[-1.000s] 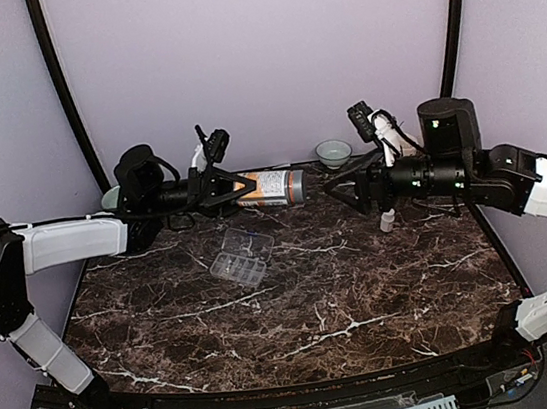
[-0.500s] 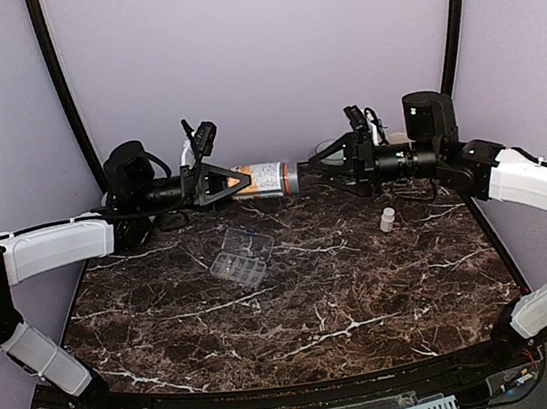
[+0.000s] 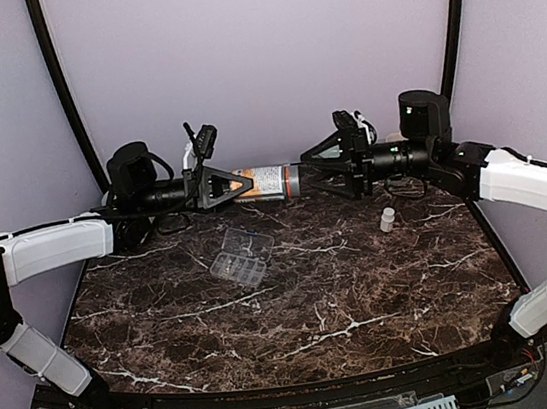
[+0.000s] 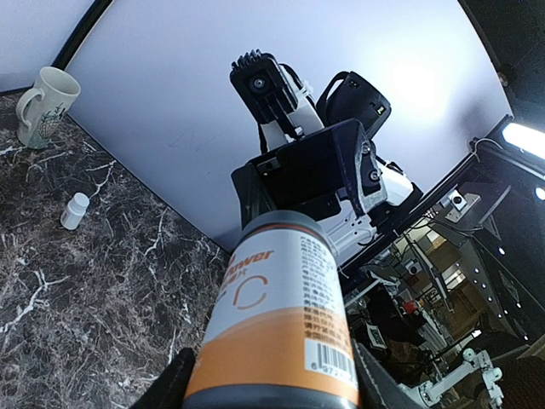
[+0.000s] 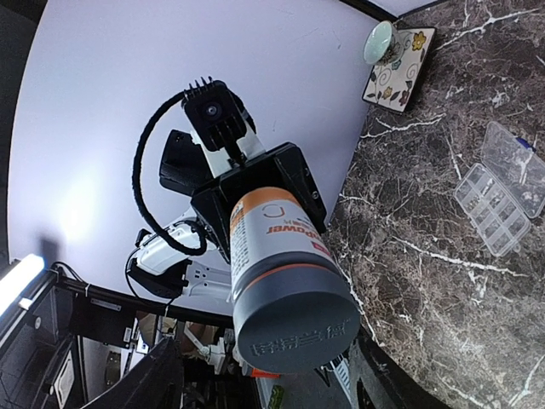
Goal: Sort the pills into containers
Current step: Pass from the right arm to the left, then unscrew the lid of the pill bottle.
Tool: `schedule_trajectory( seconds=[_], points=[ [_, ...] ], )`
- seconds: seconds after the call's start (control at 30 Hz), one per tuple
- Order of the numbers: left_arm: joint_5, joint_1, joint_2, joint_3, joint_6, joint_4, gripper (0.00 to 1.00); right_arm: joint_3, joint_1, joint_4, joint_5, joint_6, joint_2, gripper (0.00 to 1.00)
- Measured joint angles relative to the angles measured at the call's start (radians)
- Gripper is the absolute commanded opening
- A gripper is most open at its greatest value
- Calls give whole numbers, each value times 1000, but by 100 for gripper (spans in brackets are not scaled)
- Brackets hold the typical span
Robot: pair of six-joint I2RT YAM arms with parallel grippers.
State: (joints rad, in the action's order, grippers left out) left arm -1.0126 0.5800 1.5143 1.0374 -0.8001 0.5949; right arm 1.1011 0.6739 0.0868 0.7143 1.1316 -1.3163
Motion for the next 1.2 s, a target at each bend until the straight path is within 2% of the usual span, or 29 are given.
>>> schedule_trajectory(
  seconds=[0.77, 0.83, 1.07, 1.2],
  points=[
    [-6, 0, 12, 27, 3, -13, 0, 15, 0, 53, 38, 34, -76, 66],
    [-8, 0, 14, 27, 3, -14, 0, 18, 3, 55, 43, 35, -80, 64],
    [-15, 0, 18, 40, 2, -13, 0, 48, 7, 47, 49, 34, -97, 45],
    [-19, -2, 19, 42, 2, -12, 0, 62, 7, 25, 48, 19, -100, 40]
  ],
)
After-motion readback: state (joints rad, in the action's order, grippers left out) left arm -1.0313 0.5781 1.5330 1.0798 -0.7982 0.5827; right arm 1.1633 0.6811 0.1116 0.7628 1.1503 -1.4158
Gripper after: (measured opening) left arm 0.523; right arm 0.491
